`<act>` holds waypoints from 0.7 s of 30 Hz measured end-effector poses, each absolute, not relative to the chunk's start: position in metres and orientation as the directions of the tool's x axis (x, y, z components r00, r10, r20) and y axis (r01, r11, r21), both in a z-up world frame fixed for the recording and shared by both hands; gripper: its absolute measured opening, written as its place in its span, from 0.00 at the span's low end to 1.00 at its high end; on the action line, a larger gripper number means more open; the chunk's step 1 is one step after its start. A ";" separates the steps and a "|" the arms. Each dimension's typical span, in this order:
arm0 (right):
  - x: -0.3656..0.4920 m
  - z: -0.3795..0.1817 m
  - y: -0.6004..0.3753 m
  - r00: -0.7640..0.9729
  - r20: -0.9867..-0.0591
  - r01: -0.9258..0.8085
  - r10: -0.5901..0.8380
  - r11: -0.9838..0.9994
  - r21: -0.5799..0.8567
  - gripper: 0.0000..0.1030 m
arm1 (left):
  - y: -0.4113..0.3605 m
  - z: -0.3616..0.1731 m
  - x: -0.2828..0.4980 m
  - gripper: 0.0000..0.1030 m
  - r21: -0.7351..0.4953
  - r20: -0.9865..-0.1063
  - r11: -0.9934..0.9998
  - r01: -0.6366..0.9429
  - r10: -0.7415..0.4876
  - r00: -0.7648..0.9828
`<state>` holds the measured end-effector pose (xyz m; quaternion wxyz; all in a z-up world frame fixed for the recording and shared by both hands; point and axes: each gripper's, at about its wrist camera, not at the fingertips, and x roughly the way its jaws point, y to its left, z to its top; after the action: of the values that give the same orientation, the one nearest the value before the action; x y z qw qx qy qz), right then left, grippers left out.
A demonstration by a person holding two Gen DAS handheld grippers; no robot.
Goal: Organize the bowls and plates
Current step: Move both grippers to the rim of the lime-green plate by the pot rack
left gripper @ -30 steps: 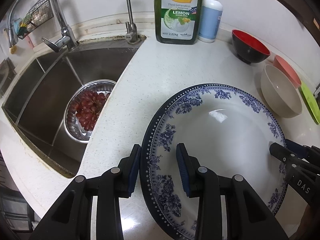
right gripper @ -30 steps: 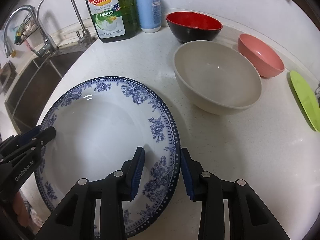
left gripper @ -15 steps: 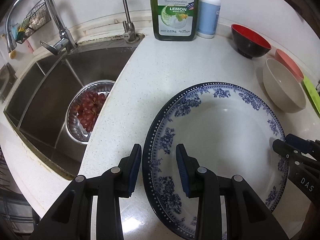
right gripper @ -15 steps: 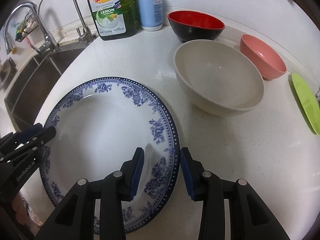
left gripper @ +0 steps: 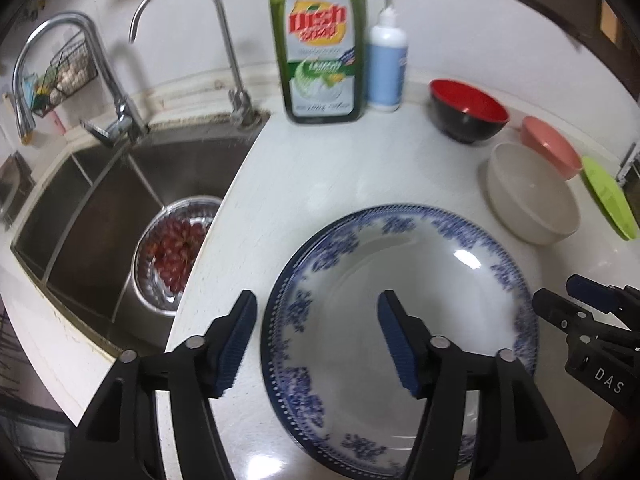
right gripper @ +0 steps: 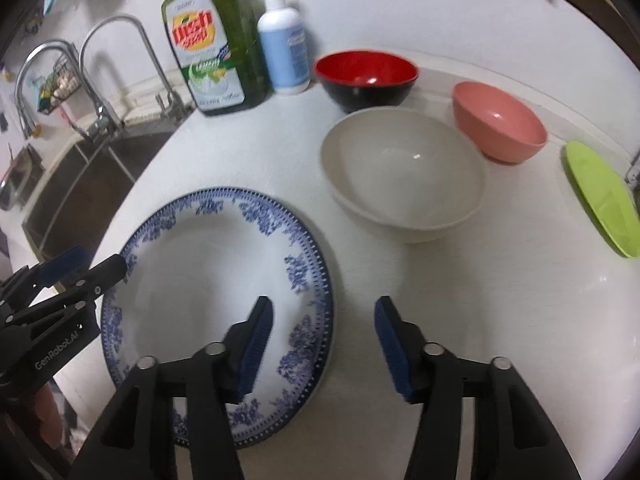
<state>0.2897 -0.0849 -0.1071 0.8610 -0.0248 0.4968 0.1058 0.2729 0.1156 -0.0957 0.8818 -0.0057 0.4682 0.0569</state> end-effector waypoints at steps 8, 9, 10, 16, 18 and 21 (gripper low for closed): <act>0.274 -0.077 -0.124 0.571 -0.810 -0.135 0.137 0.988 0.072 0.65 | 0.080 -0.066 0.272 0.85 0.050 -0.765 0.998 -0.027 0.056 0.641; 0.272 -0.074 -0.130 0.581 -0.803 -0.125 0.131 0.990 0.071 0.68 | 0.073 -0.062 0.272 0.88 0.052 -0.757 0.999 -0.012 0.048 0.652; 0.270 -0.071 -0.135 0.591 -0.797 -0.114 0.122 0.991 0.067 0.69 | 0.068 -0.059 0.274 0.89 0.050 -0.751 0.999 0.000 0.038 0.660; 0.262 -0.053 -0.179 0.648 -0.761 -0.013 0.043 0.999 0.046 0.70 | 0.030 -0.041 0.283 0.95 0.037 -0.711 0.995 0.094 -0.039 0.702; 0.260 -0.046 -0.195 0.662 -0.749 0.021 0.020 0.999 0.045 0.70 | 0.016 -0.035 0.285 0.95 0.039 -0.694 0.992 0.122 -0.061 0.718; 0.258 -0.037 -0.216 0.682 -0.731 0.064 -0.019 0.997 0.034 0.70 | -0.006 -0.026 0.290 0.96 0.036 -0.673 0.986 0.162 -0.096 0.733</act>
<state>0.2582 -0.2158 -0.0371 0.9166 0.0283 0.3981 -0.0228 0.2904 -0.0064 -0.0257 0.9298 0.0462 0.3584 -0.0694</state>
